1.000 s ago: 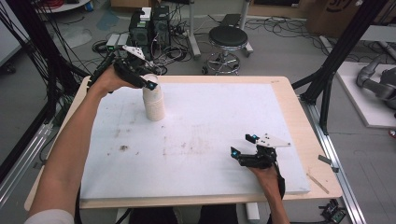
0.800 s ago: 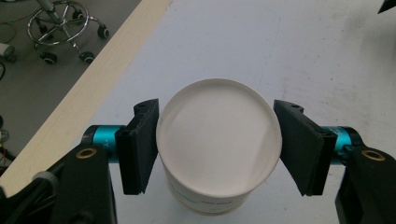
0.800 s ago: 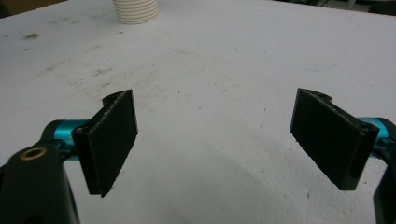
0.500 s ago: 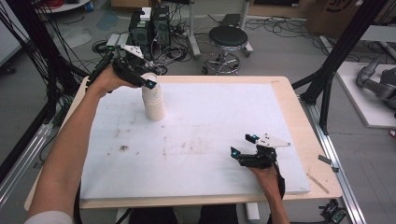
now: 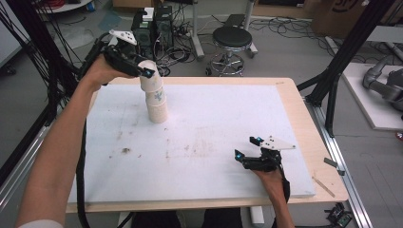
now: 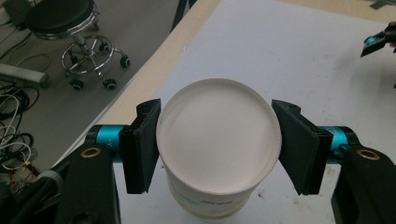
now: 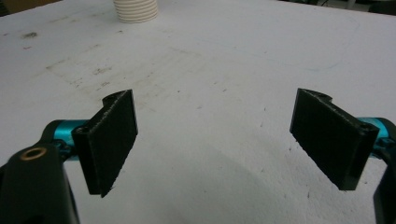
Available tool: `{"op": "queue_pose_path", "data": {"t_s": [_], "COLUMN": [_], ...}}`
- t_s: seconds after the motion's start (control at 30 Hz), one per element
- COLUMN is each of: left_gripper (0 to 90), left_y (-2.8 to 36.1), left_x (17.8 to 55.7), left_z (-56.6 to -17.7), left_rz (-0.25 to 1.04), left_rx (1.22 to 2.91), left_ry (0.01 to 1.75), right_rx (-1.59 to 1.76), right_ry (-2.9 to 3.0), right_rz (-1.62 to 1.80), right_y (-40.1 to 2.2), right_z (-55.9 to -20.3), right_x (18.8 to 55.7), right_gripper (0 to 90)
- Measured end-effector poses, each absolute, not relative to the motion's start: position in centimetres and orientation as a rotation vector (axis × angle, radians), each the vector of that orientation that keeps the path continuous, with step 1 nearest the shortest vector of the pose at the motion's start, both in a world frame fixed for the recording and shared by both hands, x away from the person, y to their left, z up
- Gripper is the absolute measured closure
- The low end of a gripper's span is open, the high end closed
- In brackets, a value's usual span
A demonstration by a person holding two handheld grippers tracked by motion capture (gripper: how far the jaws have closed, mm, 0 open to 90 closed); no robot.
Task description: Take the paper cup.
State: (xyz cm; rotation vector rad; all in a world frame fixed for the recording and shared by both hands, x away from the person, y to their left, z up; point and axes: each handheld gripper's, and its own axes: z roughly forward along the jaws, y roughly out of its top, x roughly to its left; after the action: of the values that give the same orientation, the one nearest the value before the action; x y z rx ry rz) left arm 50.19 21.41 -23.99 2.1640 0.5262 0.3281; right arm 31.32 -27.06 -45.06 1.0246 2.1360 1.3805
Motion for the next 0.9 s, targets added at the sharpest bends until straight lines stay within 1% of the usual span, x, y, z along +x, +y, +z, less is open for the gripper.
{"op": "queue_pose_path", "data": {"t_s": [0.17, 0.23, 0.53, 0.73, 0.9], "left_gripper": [36.6, 36.9, 36.9, 36.9, 36.9], "left_y": [22.1, 22.3, 22.2, 21.9, 21.5], "left_x": [49.4, 49.2, 48.2, 46.3, 43.5], "left_z": [-21.7, -21.2, -20.3, -20.3, -20.2], "left_rz": [0.367, 0.357, 0.373, 0.358, 0.344], "left_rx": [2.148, 2.145, 2.143, 2.123, 2.093], "left_ry": [0.52, 0.511, 0.508, 0.482, 0.453], "right_rx": [1.027, 1.028, 1.025, 1.025, 1.02], "right_ry": [2.136, 2.136, 2.132, 2.136, 2.133], "right_rz": [1.38, 1.38, 1.386, 1.389, 1.384], "right_y": [-27.0, -27.0, -27.1, -27.1, -27.1], "right_z": [-45.0, -45.1, -45.1, -45.1, -45.1], "right_x": [31.3, 31.3, 31.3, 31.4, 31.3], "right_gripper": [15.1, 15.1, 15.1, 15.1, 15.1]}}
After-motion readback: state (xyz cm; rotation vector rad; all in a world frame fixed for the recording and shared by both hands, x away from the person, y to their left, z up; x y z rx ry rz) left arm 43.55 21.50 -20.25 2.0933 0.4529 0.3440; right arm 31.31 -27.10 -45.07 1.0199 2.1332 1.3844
